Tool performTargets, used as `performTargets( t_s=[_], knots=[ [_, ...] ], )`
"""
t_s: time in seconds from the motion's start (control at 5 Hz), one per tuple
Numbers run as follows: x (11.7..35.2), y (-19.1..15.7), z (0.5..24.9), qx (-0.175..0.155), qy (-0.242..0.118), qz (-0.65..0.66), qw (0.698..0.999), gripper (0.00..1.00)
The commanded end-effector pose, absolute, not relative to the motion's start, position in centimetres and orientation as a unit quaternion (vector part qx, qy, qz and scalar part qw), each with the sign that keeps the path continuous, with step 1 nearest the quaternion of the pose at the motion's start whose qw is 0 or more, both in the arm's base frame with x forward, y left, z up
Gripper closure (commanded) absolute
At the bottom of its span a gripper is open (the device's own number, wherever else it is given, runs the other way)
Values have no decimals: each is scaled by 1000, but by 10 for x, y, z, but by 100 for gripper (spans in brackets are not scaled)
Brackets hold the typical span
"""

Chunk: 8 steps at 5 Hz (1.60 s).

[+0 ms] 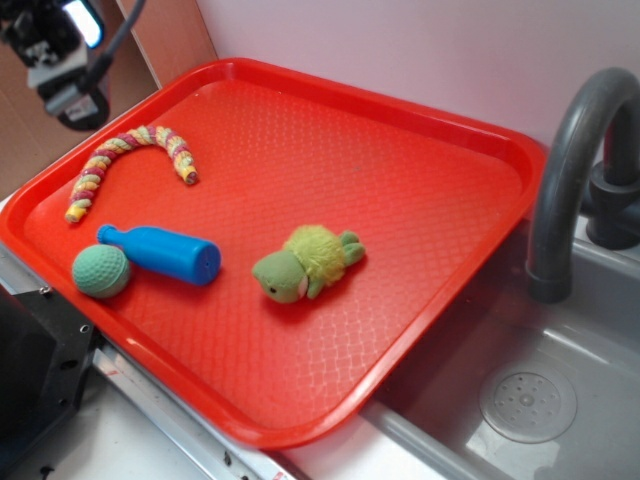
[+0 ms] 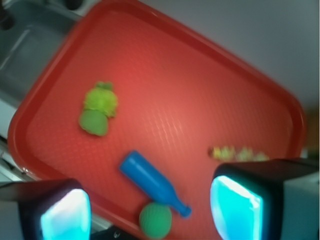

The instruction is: Grab the blue bottle.

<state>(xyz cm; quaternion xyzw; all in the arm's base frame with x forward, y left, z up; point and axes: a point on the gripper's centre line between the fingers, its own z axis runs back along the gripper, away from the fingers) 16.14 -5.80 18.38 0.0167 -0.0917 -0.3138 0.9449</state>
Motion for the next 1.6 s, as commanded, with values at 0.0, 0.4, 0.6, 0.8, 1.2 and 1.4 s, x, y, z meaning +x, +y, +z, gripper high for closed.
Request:
performTargets(
  t_s=[0.0,0.4,0.6,0.8,1.2,1.4],
  knots=[
    [130,-64,169,-64,-81,-533,840,0],
    [141,-32,132,-40,-42,-510,858,0],
    [145,-35,114,-19,-25,-524,851,0],
    [142,-35,99,3,-5,-529,849,0],
    [147,-32,59,6,36,-528,849,0],
    [151,-27,45,24,61,-522,850,0]
  ],
)
